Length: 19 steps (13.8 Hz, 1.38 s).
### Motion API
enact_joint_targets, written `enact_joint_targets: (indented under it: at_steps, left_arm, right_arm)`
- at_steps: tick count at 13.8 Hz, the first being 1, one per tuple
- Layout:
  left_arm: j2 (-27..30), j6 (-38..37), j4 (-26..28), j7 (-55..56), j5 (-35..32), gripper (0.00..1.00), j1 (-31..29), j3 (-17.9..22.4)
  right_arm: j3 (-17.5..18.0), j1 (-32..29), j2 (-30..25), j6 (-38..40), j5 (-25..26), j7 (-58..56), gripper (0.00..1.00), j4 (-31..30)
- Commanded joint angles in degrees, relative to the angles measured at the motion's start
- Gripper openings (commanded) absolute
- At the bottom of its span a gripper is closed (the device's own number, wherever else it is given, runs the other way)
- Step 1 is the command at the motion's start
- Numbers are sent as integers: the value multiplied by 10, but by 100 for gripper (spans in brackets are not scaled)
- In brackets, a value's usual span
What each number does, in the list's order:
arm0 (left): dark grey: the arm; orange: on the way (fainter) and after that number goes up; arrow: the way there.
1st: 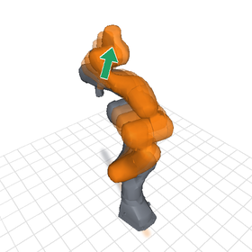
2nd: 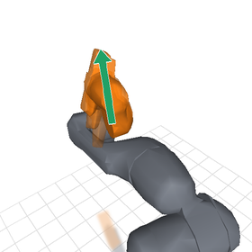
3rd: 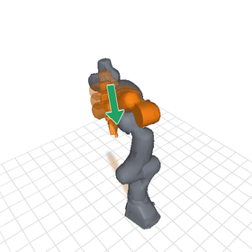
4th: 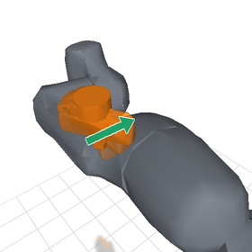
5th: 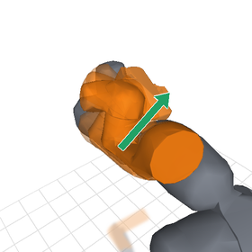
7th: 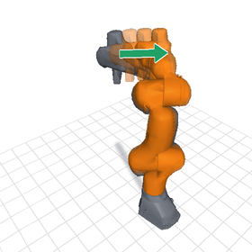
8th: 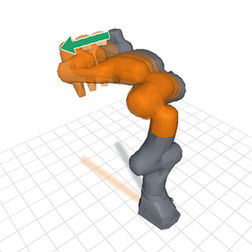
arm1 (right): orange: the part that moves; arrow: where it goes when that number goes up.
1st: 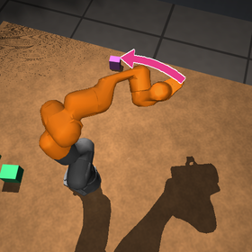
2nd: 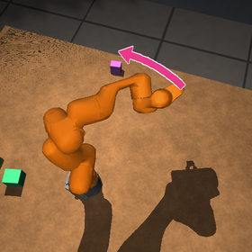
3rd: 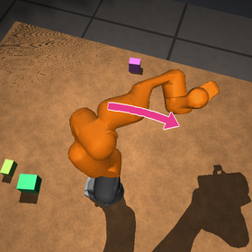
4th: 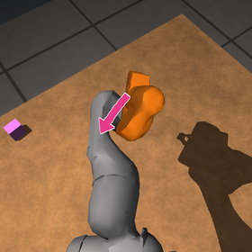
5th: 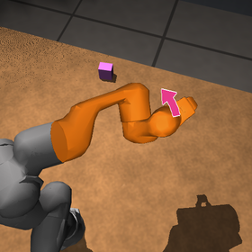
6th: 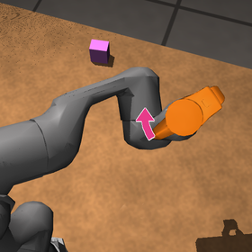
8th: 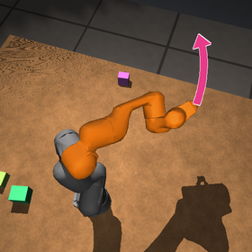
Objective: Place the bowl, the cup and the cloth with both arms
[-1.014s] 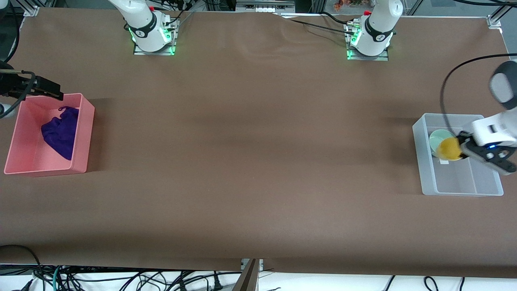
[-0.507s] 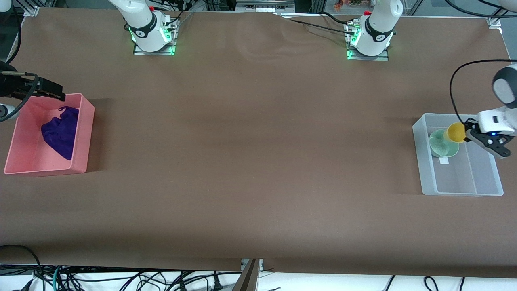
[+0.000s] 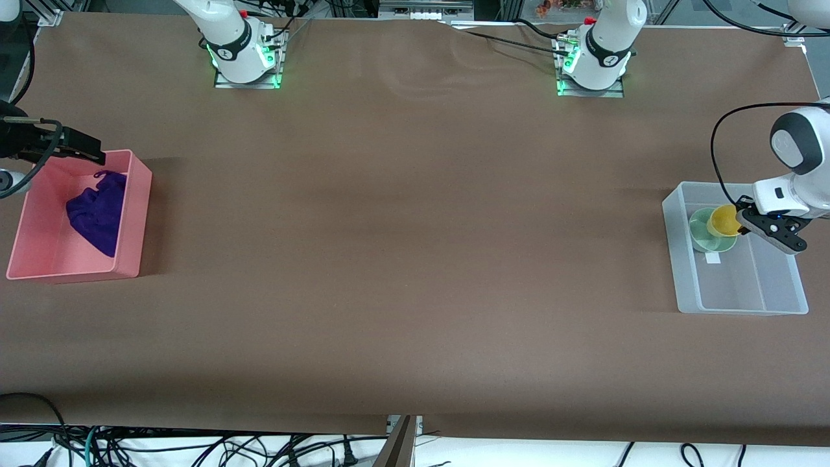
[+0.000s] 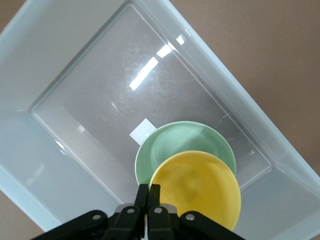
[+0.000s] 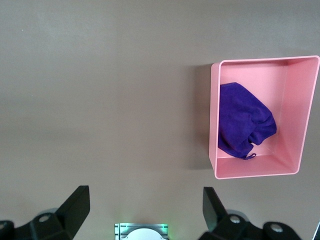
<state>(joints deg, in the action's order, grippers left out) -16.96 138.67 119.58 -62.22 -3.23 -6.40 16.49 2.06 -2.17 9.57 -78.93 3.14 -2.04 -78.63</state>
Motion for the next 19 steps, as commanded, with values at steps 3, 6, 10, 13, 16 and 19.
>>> enact_joint_targets:
  at_steps: [3,6,10,13,16,19]
  left_arm:
    - [13,-28,-4,-14,16,100,0,-1]
    - [54,-72,-20,5,16,100,8,-6]
    - [100,-251,-111,193,16,100,18,-51]
    - [164,-333,-116,388,15,100,50,-83]
    - [221,-376,-117,565,16,100,107,-95]
    - [208,-392,-158,635,43,100,87,-167]
  right_arm:
    - [0,1,8,-1,2,-1,100,15]
    - [0,1,9,-1,2,-1,100,15]
    - [0,1,9,-2,2,-2,100,15]
    - [0,1,9,-2,2,-2,100,15]
    - [0,1,9,-2,2,-2,100,15]
    - [0,1,9,-2,2,-2,100,15]
